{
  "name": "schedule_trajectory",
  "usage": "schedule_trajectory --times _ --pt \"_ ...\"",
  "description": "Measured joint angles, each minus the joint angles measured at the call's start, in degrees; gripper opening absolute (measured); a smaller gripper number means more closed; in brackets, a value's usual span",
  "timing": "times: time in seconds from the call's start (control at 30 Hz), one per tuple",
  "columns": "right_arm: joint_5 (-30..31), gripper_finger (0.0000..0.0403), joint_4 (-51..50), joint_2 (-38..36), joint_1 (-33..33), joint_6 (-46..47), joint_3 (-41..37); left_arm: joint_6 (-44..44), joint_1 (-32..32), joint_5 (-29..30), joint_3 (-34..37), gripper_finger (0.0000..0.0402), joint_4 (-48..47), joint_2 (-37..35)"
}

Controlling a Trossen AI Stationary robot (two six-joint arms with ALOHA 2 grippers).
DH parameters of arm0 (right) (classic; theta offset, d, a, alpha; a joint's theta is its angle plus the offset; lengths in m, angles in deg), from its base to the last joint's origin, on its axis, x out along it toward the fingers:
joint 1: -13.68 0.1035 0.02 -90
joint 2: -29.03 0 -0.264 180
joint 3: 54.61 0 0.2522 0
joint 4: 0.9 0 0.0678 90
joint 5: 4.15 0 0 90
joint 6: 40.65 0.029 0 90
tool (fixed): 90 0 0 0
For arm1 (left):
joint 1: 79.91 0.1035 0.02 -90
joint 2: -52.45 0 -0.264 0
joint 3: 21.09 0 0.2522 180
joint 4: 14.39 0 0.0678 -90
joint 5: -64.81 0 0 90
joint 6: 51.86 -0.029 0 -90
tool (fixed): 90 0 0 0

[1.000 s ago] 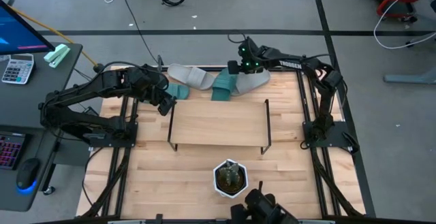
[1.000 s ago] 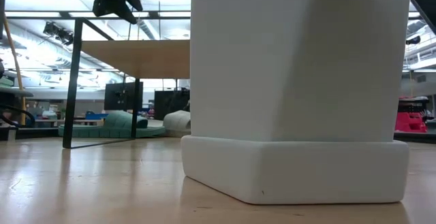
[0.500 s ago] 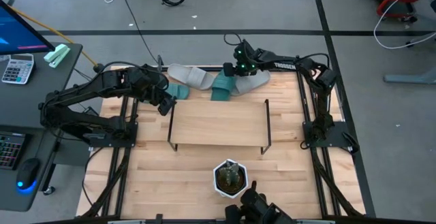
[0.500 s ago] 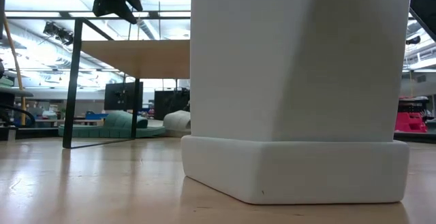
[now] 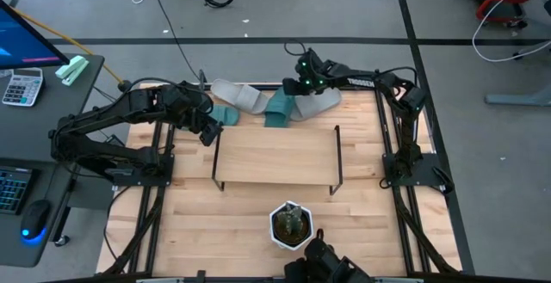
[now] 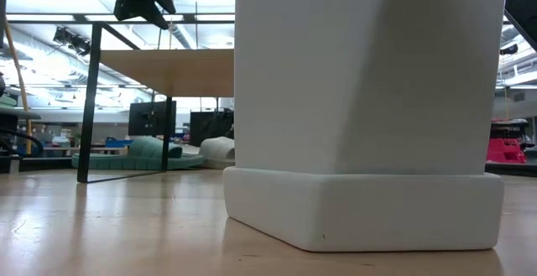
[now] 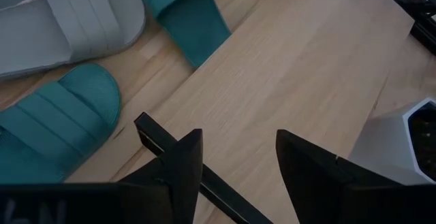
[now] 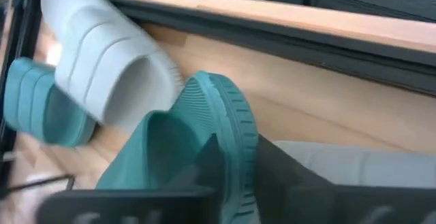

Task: Pick and place slides into the shelf
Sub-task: Put the right green slipper on the shelf

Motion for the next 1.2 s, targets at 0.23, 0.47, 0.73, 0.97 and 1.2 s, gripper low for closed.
schedule_trajectory --times 0.23,0.47,0.73,0.97,1.2 --pt "-2.4 0.0044 -0.7 -0.4 0.0 -0.6 0.0 -0.3 0.0 0.0 0.0 0.0188 0.0 0.0" --pt "-4.2 0.0044 -0.8 -5.3 0.1 -1.5 0.0 -0.5 0.0 0.0 0.0 0.0184 0.0 0.0" --pt "-2.0 0.0044 -0.2 -13.2 -1.2 -2.5 0.0 -0.5 0.0 0.0 0.0 0.0179 0.0 0.0" --pt "2.0 0.0044 1.1 -19.1 -3.3 -3.3 0.0 -0.5 0.0 0.0 0.0 0.0182 0.0 0.0" --pt "6.2 0.0044 5.5 -23.0 -5.3 -1.6 0.0 -0.5 0.0 0.0 0.0 0.0177 0.0 0.0"
